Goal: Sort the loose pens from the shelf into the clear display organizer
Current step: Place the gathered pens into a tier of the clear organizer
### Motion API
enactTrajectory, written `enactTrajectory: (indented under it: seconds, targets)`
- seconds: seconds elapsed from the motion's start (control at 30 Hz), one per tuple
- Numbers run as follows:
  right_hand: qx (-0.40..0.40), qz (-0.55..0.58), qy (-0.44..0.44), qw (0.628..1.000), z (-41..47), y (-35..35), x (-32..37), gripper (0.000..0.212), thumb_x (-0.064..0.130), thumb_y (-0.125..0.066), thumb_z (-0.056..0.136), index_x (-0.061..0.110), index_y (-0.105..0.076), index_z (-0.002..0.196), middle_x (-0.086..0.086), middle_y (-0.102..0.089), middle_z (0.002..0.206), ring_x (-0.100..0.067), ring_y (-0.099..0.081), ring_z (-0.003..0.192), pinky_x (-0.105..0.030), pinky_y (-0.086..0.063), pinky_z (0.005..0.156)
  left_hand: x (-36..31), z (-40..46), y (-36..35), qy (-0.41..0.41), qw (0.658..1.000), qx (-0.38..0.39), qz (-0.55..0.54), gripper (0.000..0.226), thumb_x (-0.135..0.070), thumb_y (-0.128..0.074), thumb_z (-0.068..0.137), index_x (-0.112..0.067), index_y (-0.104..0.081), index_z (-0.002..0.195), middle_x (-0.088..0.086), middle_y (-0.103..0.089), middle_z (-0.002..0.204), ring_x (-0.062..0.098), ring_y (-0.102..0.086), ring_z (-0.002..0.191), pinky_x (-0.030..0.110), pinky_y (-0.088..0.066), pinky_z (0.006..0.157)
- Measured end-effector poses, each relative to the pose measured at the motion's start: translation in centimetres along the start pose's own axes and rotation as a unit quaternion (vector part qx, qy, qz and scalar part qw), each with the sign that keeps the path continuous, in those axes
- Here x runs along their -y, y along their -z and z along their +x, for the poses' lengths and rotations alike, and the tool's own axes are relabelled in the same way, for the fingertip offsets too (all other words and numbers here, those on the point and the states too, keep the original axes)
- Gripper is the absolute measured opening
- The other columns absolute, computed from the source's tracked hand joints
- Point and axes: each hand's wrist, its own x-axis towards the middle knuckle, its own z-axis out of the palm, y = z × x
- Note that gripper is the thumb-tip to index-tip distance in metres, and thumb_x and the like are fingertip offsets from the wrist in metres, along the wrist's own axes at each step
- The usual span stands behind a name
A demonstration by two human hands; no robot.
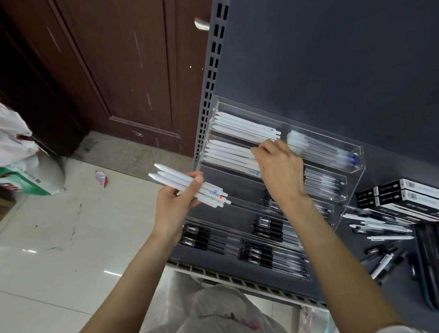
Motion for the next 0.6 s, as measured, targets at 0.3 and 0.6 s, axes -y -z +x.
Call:
enactTrajectory:
  seconds: [0.3,0.6]
  targets:
    - [-0.037,0.034,0.007,0.999,-0.6,0.6,0.5,0.041,-0.017,-0.069,0.049,0.009,-0.072,0.08,-0.002,-0.069,0.078,-0.02,-0.062,0.069,-0.023,-0.048,0.05,0.1,-0.1,-1.1,0.0,1.0,0.017,0.012,0.009,-0.018,-0.063,0.088,-0.019,-0.07,0.093,0.001,-0.074,0.086,0.013,-0.07,0.086,0.018,-0.053,0.067]
    - [0.117,0.363,-0.093,0.92,-4.9,5.2,4.5,0.018,0.03,-0.062,0.09,0.027,-0.068,0.106,0.013,-0.068,0.09,-0.003,-0.061,0.079,-0.024,-0.051,0.069,0.3,-1.0,-2.4,-0.012,0.996,0.084,0.031,0.026,-0.024,-0.065,0.084,-0.014,-0.068,0.108,0.001,-0.073,0.083,0.013,-0.069,0.082,0.019,-0.053,0.065]
